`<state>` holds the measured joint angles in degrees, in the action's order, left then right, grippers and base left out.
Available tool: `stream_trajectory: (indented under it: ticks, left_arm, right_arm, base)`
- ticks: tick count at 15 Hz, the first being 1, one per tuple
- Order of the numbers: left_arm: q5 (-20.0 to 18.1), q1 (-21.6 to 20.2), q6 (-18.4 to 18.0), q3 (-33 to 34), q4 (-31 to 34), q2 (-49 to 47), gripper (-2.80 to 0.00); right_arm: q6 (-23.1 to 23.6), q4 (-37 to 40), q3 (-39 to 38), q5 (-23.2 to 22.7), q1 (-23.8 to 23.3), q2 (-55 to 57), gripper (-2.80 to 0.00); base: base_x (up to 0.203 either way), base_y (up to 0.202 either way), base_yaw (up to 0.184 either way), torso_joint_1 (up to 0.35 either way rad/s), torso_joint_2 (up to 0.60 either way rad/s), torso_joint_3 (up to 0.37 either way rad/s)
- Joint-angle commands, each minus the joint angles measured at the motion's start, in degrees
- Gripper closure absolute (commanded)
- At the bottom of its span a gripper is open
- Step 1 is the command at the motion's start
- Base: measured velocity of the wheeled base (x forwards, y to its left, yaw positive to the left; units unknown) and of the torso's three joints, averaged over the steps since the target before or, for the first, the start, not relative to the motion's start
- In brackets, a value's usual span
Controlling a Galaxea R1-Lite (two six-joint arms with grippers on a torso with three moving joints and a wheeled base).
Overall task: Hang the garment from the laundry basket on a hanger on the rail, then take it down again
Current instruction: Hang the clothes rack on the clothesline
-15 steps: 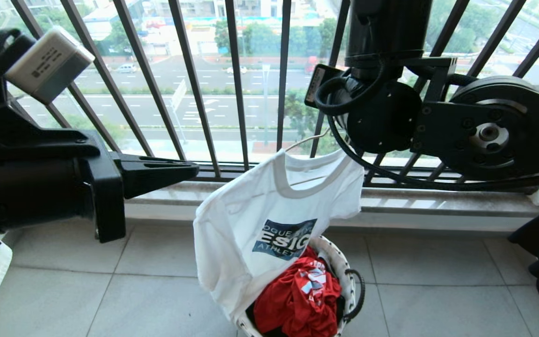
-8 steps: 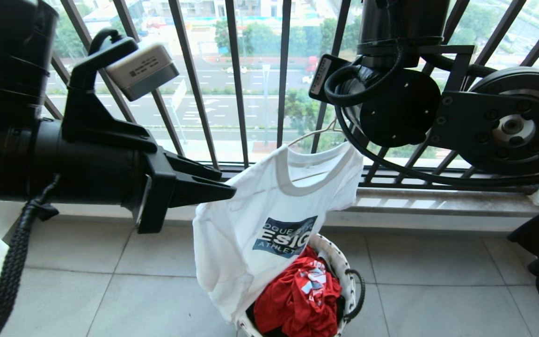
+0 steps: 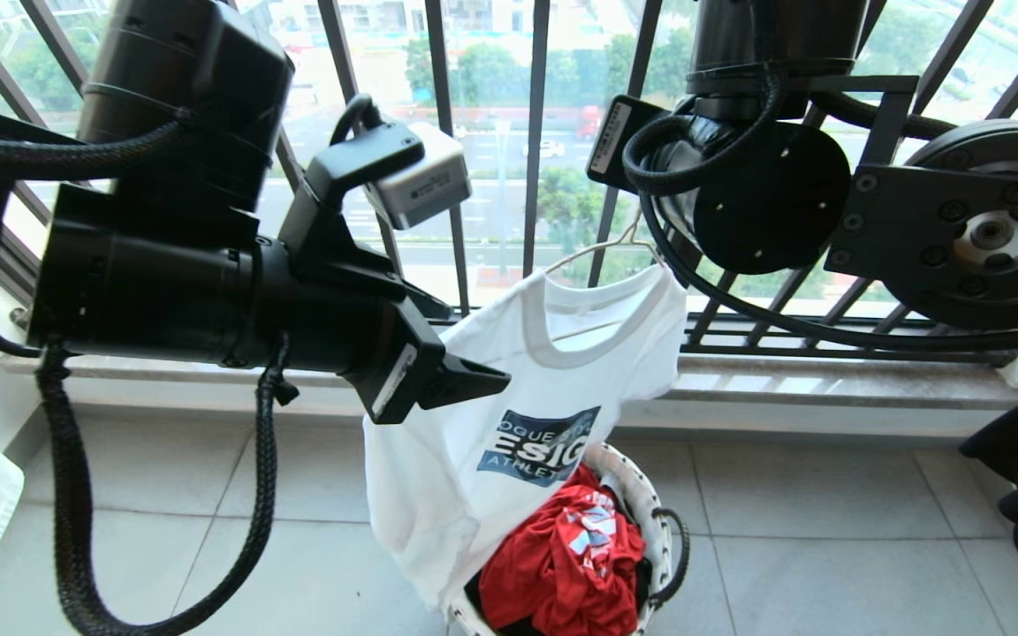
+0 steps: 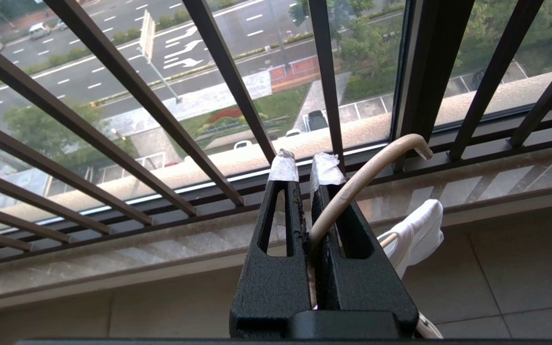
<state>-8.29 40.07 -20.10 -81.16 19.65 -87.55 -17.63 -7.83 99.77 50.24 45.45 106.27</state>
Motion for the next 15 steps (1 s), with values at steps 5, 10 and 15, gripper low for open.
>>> stream_trajectory:
  ticks: [5, 10, 15]
  left_arm:
    - [-0.1, 0.1, -1.3, -2.9, -0.3, -5.3, -2.8]
    - [0.2, 0.0, -1.1, -7.1, -0.3, -8.9, -2.8]
    - [0.3, 0.1, -1.3, -8.3, -0.5, -10.1, -2.8]
  right_arm:
    - [-0.1, -0.1, -0.8, -1.3, 0.2, -1.5, 0.0]
    - [-0.1, -0.2, -1.6, -2.7, 0.3, -2.2, 0.0]
    - [-0.1, -0.2, -1.7, -2.8, 0.7, -2.4, 0.0]
  base:
    - [0.0, 0.0, 0.0, 0.0, 0.0, 0.0]
    - [0.0, 0.0, 0.0, 0.0, 0.0, 0.0]
    - [0.0, 0.0, 0.0, 0.0, 0.0, 0.0]
